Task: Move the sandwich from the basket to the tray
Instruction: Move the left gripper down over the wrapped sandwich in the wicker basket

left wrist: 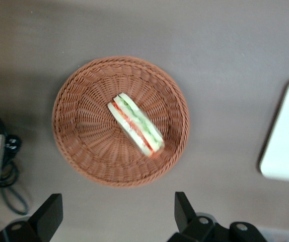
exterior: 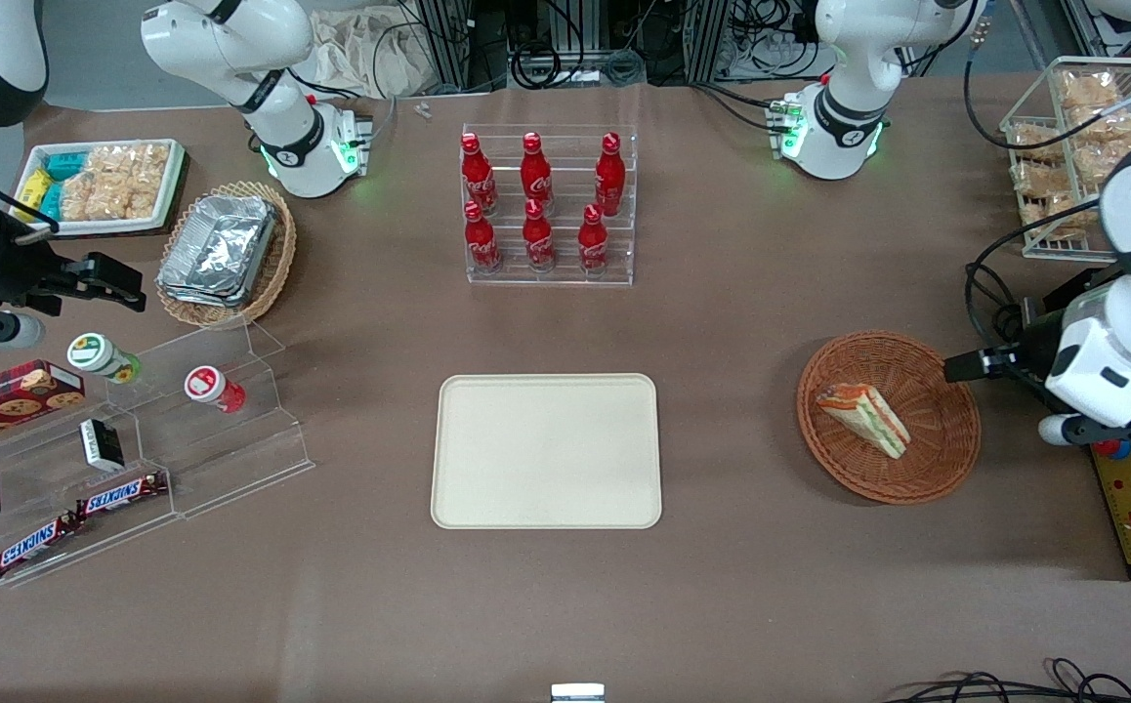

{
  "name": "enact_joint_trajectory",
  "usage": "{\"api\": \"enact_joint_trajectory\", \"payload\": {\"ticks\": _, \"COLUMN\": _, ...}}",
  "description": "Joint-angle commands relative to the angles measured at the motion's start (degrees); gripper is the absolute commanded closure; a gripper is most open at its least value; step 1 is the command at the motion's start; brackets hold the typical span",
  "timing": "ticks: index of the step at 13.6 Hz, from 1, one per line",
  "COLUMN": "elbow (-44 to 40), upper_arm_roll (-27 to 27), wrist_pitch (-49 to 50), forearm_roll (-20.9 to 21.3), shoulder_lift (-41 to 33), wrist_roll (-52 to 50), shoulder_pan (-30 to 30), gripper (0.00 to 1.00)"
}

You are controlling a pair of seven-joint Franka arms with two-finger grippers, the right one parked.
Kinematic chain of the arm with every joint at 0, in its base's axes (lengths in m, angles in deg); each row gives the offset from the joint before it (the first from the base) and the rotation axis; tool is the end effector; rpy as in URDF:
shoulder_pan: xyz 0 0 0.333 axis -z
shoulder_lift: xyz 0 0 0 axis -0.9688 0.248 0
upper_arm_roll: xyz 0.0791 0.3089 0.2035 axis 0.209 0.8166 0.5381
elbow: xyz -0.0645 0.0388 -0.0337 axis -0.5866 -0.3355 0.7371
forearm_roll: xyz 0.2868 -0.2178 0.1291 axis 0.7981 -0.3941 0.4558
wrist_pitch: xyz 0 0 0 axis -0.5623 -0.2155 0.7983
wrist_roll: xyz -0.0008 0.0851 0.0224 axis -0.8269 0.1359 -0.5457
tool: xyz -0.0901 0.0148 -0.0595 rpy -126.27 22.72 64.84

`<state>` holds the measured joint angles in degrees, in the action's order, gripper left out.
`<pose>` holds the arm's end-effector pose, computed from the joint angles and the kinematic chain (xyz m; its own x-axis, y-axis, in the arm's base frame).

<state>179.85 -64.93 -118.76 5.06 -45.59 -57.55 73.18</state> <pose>0.6200 -0.0165 0.5424 0.9765 0.2004 -0.0798 0.2044 -0.9779 0.0445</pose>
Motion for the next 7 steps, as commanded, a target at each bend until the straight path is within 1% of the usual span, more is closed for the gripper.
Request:
{"api": "enact_joint_trajectory", "payload": {"ticks": 1, "elbow": 10.51, "upper_arm_roll": -0.36, "wrist_pitch": -9.59, "forearm_roll": 0.77, "shoulder_lift": -4.57, "wrist_roll": -9.51, "shoulder_pan": -0.44, "gripper": 0.01}}
{"api": "enact_joint_trajectory", "payload": {"ticks": 4, "elbow": 13.94, "upper_arm_roll": -0.36, "wrist_pitch": -17.16, "forearm_roll": 0.5, "shoulder_lift": -1.77, "wrist_roll": -23.75, "shoulder_pan": -0.27, "gripper": 0.01}}
{"api": "enact_joint_trajectory", "payload": {"ticks": 5, "elbow": 16.48, "upper_arm_roll": -0.36, "wrist_pitch": -20.14, "forearm_roll": 0.59, "shoulder_lift": -0.71, "wrist_roll": -27.18, "shoulder_pan": -0.01, "gripper": 0.01}}
{"api": "enact_joint_trajectory", "payload": {"ticks": 7, "elbow": 20.96, "upper_arm_roll": -0.45, "wrist_pitch": -25.5, "forearm_roll": 0.77, "shoulder_lift": 0.09, "wrist_roll": -29.06, "shoulder_pan": 0.09, "gripper": 0.01}}
